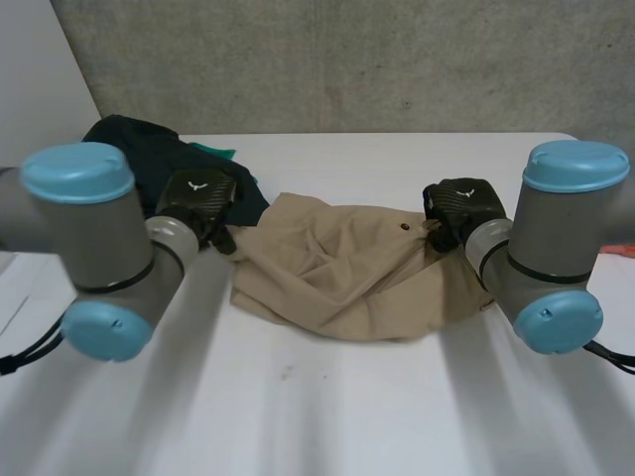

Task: Fold the laundry.

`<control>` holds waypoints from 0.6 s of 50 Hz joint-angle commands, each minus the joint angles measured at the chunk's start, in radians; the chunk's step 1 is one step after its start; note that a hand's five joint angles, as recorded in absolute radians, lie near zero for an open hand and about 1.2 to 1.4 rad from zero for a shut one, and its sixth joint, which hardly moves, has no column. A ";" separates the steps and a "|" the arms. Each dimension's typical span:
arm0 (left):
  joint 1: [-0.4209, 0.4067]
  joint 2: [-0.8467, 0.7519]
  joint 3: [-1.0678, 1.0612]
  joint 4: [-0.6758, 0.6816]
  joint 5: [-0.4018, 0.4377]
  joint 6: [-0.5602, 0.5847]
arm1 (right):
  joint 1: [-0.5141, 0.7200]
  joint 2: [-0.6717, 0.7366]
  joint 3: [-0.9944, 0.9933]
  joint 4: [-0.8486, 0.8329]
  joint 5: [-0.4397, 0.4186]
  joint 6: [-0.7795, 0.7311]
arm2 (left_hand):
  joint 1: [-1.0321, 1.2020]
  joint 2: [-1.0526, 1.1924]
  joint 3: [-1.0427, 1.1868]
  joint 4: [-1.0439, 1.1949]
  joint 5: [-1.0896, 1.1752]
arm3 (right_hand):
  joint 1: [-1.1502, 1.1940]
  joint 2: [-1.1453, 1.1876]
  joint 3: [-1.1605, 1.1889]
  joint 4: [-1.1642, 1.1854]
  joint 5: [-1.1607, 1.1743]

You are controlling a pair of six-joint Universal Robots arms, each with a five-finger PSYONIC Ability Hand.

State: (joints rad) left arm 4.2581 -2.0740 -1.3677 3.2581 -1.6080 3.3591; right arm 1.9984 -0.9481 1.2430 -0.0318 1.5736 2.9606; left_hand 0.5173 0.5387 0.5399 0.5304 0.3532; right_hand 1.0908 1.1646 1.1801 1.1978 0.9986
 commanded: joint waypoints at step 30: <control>-0.041 -0.158 -0.137 0.212 0.057 0.013 | -0.004 0.005 0.030 -0.033 0.003 -0.018 | 0.128 0.106 0.105 0.114 0.117 | 0.306 0.232 0.216 0.198 0.223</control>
State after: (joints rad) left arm 4.2159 -2.1753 -1.5742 3.4723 -1.5507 3.3698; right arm 1.9957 -0.9448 1.2645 -0.0611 1.5770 2.9459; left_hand 0.5570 0.5554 0.5594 0.5475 0.3669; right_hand 1.0908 1.1646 1.1802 1.1979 0.9986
